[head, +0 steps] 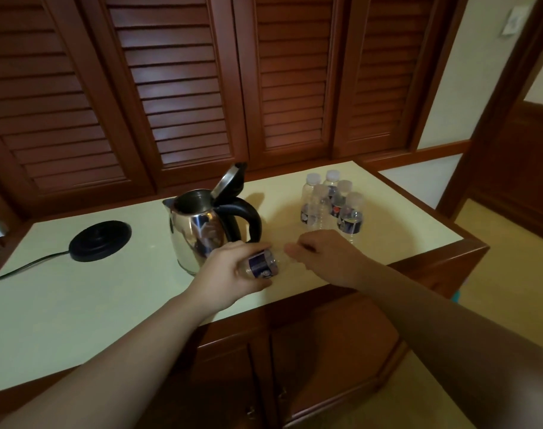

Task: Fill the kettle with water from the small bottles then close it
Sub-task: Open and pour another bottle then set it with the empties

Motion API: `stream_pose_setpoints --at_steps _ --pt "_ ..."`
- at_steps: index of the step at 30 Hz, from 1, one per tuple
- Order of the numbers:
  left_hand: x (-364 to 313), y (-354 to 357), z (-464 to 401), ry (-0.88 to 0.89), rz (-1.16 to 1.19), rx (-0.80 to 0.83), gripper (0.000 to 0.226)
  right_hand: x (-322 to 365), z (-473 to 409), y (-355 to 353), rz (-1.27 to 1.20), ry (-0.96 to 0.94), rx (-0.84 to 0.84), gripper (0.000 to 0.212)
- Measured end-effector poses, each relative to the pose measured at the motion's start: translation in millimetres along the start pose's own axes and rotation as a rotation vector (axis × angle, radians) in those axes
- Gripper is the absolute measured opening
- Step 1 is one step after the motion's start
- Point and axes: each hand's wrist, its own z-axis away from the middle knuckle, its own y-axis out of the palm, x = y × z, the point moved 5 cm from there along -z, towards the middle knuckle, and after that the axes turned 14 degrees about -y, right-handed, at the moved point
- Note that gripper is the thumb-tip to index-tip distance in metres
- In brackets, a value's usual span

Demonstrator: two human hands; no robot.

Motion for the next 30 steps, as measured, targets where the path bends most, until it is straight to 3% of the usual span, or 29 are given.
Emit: stream_pose_setpoints --at_steps 7,11,15,21,27,30 --pt "-30 31 -7 -0.044 -0.017 -0.086 0.064 -40 17 -21 -0.001 0.087 -0.052 0.062" --pt "-41 49 -13 -0.143 0.111 -0.095 0.059 -65 36 -24 0.002 0.133 -0.035 0.053" --pt "-50 63 -25 -0.214 0.243 -0.12 0.054 -79 53 -17 -0.023 0.126 -0.009 0.058" --pt "-43 79 -40 -0.28 0.31 -0.163 0.049 -102 80 16 0.25 -0.01 0.058 0.066" --pt "-42 96 -57 -0.308 0.344 -0.175 0.045 -115 104 13 0.371 0.012 -0.136 0.064" --pt "-48 107 -70 -0.3 0.337 -0.157 0.044 -119 107 12 0.346 0.03 -0.153 0.064"
